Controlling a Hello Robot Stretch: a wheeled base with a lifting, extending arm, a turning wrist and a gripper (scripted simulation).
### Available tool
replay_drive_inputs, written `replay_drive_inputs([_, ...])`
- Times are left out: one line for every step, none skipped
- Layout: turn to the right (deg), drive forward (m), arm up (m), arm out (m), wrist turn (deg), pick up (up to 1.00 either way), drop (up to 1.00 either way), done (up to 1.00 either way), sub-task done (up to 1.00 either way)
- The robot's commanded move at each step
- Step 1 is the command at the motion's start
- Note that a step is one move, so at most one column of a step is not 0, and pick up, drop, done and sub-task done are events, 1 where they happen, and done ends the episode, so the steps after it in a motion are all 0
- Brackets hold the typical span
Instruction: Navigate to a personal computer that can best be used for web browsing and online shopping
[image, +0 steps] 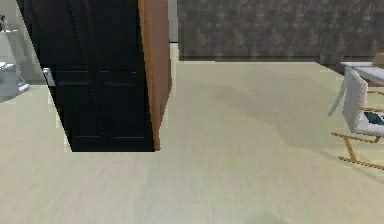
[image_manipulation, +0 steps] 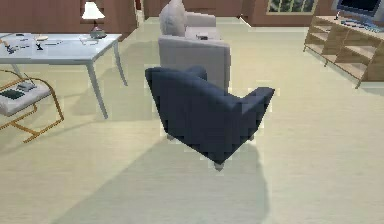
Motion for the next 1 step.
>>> replay_drive_inputs([3.0,0.0,0.0,0.0,0.0,0.0,0.0,0.0,0.0])
